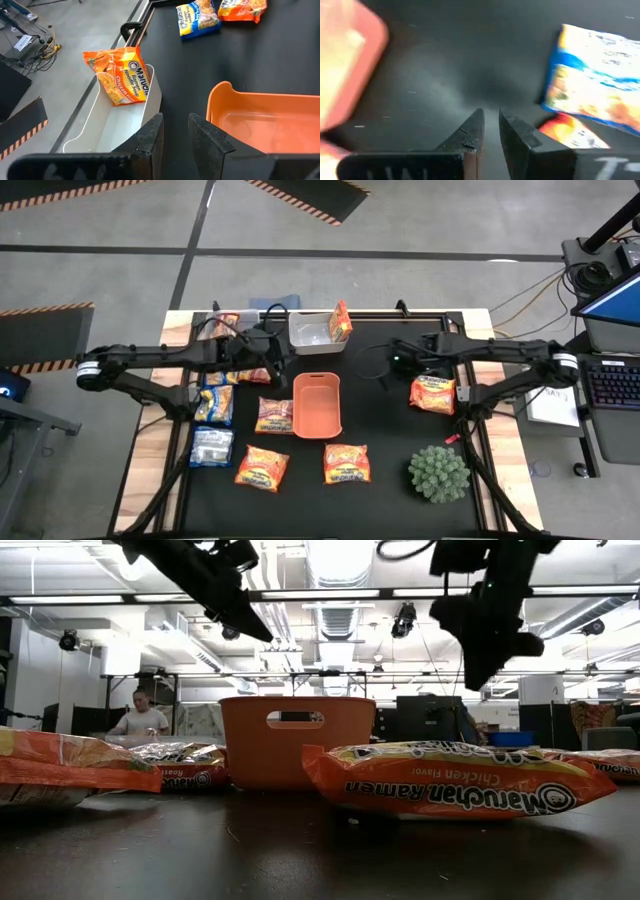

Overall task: Sort Maruchan noodles
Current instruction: Put the blue bag into the orange bin

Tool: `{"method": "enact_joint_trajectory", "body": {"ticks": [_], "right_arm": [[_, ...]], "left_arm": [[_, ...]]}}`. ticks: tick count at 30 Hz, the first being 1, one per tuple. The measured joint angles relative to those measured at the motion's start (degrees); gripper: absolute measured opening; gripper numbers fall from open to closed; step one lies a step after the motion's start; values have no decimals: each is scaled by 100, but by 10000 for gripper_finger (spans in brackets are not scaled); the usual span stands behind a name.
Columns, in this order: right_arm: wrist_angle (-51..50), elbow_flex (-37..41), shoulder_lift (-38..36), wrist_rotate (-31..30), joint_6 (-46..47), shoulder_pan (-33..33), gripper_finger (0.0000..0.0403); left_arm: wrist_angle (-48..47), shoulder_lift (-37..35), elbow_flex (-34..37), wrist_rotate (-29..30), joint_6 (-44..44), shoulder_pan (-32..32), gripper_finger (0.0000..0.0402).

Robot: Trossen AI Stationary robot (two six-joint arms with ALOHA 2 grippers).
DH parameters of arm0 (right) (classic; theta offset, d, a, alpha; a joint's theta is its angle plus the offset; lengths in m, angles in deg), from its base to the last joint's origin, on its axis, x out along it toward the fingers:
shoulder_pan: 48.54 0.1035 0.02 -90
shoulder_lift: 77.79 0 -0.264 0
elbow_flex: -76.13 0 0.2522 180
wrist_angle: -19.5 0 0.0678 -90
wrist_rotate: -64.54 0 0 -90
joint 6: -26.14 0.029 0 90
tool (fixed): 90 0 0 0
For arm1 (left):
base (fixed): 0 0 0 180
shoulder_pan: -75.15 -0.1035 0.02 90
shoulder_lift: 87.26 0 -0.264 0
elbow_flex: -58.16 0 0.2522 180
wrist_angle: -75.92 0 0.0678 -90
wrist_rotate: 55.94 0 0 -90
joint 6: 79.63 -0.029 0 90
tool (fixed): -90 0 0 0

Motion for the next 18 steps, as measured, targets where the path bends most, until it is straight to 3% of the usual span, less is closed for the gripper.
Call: {"method": "enact_joint_trajectory", "body": {"ticks": [4,10,15,18], "right_arm": [[-668,-405,487,-78,50,-86,73],[-860,-751,1134,-179,-371,-346,162],[-898,-656,1596,-1062,-529,-534,235],[-885,-508,1860,-1260,-558,-633,260]], "left_arm": [[0,-1,0,1,132,0,75],[-1,-1,0,0,257,10,75],[1,-3,-2,2,198,11,75],[-59,-39,-42,2,78,9,75]]}}
